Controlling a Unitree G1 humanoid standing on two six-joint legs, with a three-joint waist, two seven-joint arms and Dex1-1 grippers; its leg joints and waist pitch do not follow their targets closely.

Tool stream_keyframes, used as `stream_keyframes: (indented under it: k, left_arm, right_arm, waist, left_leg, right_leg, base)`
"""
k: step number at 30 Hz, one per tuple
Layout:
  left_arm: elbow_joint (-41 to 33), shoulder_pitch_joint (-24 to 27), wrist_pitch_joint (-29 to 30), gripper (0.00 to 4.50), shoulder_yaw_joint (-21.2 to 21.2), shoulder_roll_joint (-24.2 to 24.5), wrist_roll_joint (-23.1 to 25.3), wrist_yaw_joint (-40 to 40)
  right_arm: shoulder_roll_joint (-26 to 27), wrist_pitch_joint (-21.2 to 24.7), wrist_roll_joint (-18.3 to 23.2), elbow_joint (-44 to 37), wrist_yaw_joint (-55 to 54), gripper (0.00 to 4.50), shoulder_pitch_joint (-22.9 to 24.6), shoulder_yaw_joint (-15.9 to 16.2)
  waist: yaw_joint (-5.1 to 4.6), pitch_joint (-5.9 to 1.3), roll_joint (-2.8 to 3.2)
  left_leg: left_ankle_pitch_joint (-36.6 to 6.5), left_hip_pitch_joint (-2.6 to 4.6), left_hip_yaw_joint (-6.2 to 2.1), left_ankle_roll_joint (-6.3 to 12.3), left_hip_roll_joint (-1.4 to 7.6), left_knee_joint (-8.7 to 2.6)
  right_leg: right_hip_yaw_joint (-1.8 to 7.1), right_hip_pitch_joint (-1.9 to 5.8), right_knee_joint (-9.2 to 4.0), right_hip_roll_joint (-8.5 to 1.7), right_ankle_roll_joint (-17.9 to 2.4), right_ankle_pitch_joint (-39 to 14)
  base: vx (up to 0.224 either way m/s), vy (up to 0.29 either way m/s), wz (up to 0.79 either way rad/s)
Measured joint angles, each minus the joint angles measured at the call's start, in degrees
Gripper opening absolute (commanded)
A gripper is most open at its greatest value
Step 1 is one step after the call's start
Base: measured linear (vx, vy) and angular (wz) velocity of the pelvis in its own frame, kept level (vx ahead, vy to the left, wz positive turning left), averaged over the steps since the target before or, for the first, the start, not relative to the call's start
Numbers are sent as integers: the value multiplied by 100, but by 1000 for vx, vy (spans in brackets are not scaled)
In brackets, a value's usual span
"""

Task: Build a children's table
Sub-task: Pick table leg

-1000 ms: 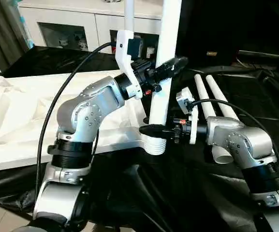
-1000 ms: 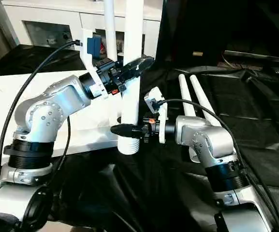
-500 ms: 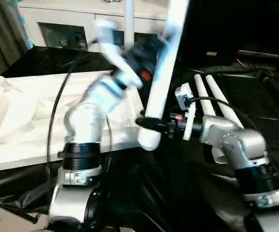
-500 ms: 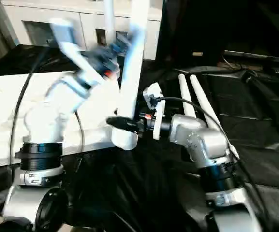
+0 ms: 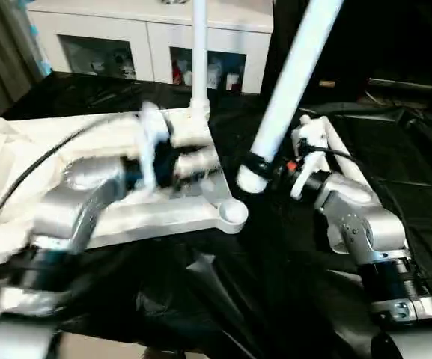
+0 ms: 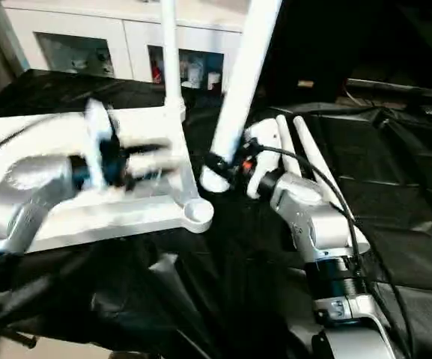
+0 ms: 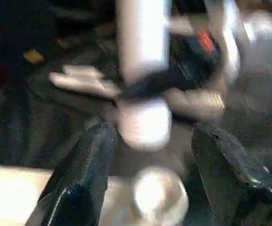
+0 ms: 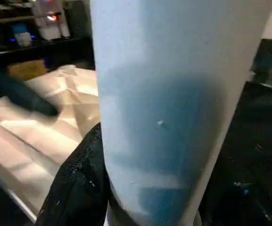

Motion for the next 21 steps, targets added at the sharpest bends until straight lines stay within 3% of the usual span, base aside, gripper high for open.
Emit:
stream_keyframes:
  k: [4, 8, 14, 21]
  left_arm:
    - [375, 168, -471, 293, -637, 230, 631, -410]
    - [800, 185, -766, 266, -907, 317, 1059, -409]
    - [1400, 106, -1083, 219, -1002, 372, 1544, -203]
    - [1840, -4, -1165, 174, -1005, 367, 1746, -172]
  right_arm:
    - [13, -163, -114, 127, -115, 191, 179, -17]
    - [20, -248, -123, 114, -166, 191, 277, -48]
    - [43, -314, -252, 107, -264, 191, 377, -42]
    - [92, -361, -291, 77, -267, 191, 426, 14]
  waist:
    - [-8, -4, 12]
    - [-18, -4, 13]
    - [-17, -3, 18]
    - [-13, -5, 22]
  left_leg:
    - [0, 3, 0, 0, 0, -2]
    - [0, 10, 0, -1, 0, -2]
    - [0, 13, 0, -1, 1, -2]
    - [0, 13, 0, -1, 1, -2]
  right_leg:
    - [0, -1, 2, 0, -3, 1]
    - [0, -1, 9, 0, -11, 7]
    - [0, -1, 12, 0, -13, 8]
    - [0, -1, 13, 0, -28, 17]
  base:
    - [0, 0, 0]
    - [0, 0, 0]
    - [0, 0, 0]
    - [0, 0, 0]
